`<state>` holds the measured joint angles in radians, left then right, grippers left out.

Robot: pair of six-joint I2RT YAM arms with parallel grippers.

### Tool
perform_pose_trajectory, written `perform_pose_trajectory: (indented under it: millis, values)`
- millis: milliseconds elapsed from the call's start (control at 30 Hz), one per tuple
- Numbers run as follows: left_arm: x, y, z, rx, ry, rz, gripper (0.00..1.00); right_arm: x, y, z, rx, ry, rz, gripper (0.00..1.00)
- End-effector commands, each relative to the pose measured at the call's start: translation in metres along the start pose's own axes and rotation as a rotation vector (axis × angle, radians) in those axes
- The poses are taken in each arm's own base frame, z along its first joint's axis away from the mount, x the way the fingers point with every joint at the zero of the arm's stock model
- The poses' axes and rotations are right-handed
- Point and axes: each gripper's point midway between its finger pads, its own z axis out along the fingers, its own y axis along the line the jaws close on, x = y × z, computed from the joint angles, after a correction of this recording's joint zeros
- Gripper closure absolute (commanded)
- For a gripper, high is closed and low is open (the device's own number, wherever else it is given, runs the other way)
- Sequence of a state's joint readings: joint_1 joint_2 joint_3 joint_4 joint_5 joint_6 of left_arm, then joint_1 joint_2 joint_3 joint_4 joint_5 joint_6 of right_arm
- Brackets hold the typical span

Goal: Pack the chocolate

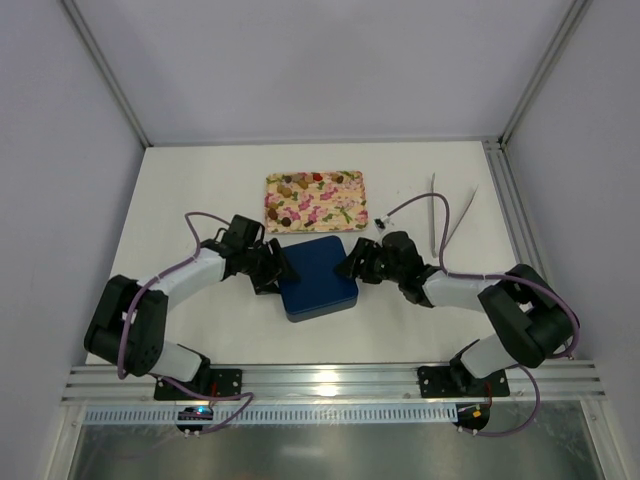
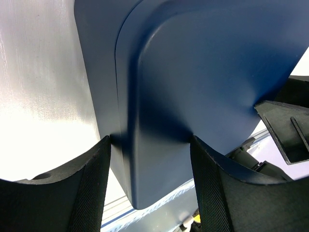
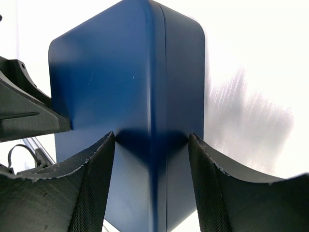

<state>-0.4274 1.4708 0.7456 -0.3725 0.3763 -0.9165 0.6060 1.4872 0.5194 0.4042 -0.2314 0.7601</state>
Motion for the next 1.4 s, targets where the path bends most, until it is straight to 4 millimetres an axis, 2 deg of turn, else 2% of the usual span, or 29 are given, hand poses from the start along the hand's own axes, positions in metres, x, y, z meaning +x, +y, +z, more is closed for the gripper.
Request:
perform_pose_trajectory:
  millis: [0,133,200,333,467,533,567,700,867,1100,1233,1367]
  values:
    - [0.036,0.078,0.035,-0.284,0.063,0.03,0.77,0.084,-0.005,-0.009,-0.031,0.303,0.074,0.52]
    - [0.037,0.071,0.029,-0.252,0.051,0.035,0.77,0.08,-0.003,-0.011,-0.028,0.31,0.073,0.51]
    - [0.036,0.067,0.023,-0.238,0.035,0.043,0.74,0.077,-0.001,-0.011,-0.023,0.315,0.059,0.51]
    - [0.025,0.054,0.011,-0.218,-0.021,0.079,0.62,0.074,-0.002,-0.013,0.006,0.33,0.039,0.48]
    - [0.006,0.035,-0.001,-0.186,-0.081,0.126,0.43,0.066,0.001,-0.01,0.02,0.348,0.024,0.46]
    - [-0.008,0.022,-0.008,-0.157,-0.114,0.134,0.38,0.065,0.0,-0.011,0.034,0.368,0.018,0.44]
    - [-0.012,0.019,-0.011,-0.149,-0.125,0.143,0.32,0.059,0.003,-0.009,0.031,0.36,0.011,0.43]
    - [-0.034,0.007,-0.022,-0.121,-0.163,0.157,0.25,0.046,0.004,-0.01,0.058,0.375,-0.006,0.38]
    - [-0.055,0.001,-0.029,-0.089,-0.176,0.149,0.2,0.017,0.017,-0.007,0.053,0.342,-0.023,0.34]
    - [-0.071,-0.009,-0.03,-0.065,-0.185,0.162,0.16,-0.017,0.026,-0.002,0.038,0.286,-0.021,0.28]
    - [-0.073,-0.001,-0.023,-0.085,-0.16,0.151,0.17,-0.038,0.034,0.006,0.011,0.238,-0.032,0.27]
    - [-0.075,0.011,-0.016,-0.126,-0.144,0.138,0.19,-0.043,0.027,0.021,0.016,0.228,-0.032,0.27]
